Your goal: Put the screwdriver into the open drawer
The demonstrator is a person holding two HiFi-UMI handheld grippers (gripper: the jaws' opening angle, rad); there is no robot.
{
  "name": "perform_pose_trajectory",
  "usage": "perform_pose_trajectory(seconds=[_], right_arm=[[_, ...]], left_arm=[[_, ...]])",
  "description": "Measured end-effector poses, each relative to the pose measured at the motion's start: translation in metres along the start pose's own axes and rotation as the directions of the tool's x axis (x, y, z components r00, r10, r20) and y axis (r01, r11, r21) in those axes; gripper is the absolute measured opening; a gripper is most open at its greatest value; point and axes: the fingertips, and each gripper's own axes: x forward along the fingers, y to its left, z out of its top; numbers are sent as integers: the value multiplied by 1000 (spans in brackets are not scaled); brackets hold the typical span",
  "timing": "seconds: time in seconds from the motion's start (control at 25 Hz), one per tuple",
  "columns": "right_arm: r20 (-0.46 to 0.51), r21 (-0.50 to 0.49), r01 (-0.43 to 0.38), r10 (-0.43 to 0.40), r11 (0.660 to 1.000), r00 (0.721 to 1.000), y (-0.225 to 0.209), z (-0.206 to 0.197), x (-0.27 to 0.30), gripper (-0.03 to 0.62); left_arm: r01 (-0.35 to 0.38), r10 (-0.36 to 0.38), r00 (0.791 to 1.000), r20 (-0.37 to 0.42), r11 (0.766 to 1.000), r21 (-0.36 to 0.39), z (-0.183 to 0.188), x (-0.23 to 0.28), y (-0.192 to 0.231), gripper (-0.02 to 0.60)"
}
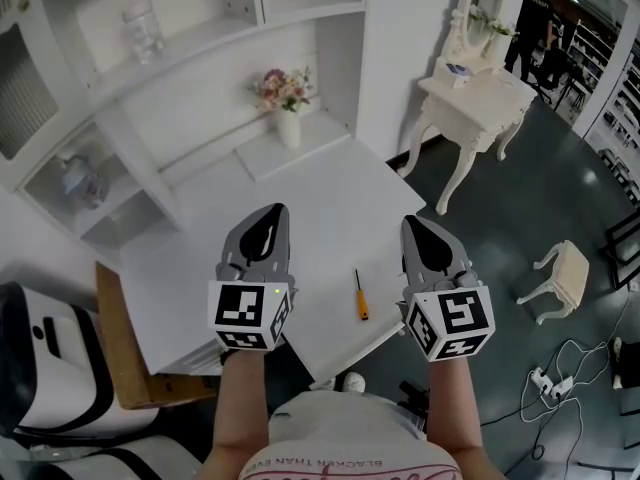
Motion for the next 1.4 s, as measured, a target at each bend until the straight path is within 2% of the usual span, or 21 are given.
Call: perform_pose_trajectory(seconds=[0.2,0.52,0.92,1.4], right_arm=[[60,-36,26,-24,999,998,-11,25,-6,2],[103,-79,58,-49,995,993,-26,48,-14,2],[117,-96,66,-54,993,992,-30,54,-21,2],[149,-92,71,-57,993,987,-33,59,-28,2]], left_arm=[[-12,12,999,39,1000,3,15,2,5,20],[-32,32,996,88,999,1,35,1,18,20],[-70,69,989,130,998,5,52,-5,30,20],[-66,63,988,142,998,16,59,-7,27,19]])
